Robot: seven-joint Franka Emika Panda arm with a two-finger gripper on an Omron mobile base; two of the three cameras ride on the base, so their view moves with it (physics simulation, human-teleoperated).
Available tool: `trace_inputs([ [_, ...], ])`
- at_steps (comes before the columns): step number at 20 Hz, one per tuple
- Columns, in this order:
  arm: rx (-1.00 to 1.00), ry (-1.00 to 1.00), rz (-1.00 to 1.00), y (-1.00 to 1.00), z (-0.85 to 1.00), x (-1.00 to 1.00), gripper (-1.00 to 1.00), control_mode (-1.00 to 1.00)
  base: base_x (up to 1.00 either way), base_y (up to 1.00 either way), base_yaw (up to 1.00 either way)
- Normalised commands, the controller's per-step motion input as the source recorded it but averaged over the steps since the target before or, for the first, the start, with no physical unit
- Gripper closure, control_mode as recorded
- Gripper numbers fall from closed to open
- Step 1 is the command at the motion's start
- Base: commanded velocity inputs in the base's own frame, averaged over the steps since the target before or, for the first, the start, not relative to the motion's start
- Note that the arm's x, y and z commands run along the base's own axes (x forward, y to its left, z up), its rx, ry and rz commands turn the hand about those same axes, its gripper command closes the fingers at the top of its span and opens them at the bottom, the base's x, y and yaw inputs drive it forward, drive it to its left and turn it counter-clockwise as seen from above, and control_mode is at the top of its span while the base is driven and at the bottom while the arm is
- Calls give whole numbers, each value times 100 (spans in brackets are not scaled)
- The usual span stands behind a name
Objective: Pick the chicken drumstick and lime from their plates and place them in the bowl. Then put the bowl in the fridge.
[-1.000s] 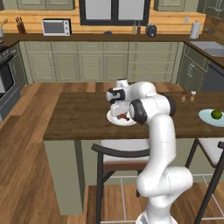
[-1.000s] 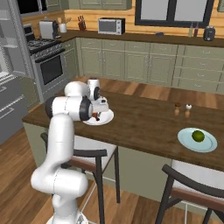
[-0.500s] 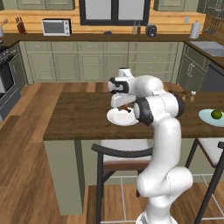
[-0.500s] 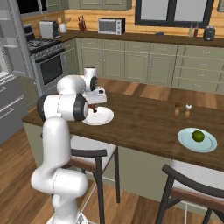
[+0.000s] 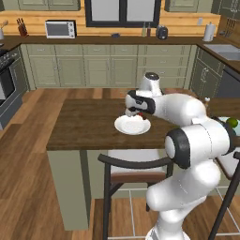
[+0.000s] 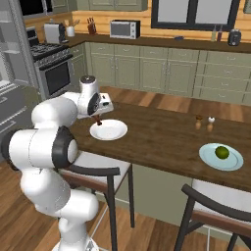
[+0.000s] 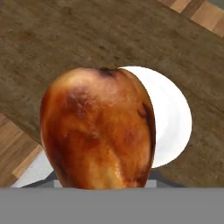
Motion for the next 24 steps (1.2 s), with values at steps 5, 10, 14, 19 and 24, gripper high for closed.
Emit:
trace_inputs([
  [5, 0, 0, 0, 11, 80, -100, 100, -100, 0, 0, 0],
  [10, 0, 28, 0, 2, 34, -100, 100, -100, 0, 0, 0],
  [14, 0, 32, -1, 6, 73, -100, 100, -100, 0, 0, 0],
  [19, 0, 30, -11, 1, 19, -100, 100, -100, 0, 0, 0],
  [24, -2, 15, -29, 0, 1, -100, 100, -100, 0, 0, 0],
])
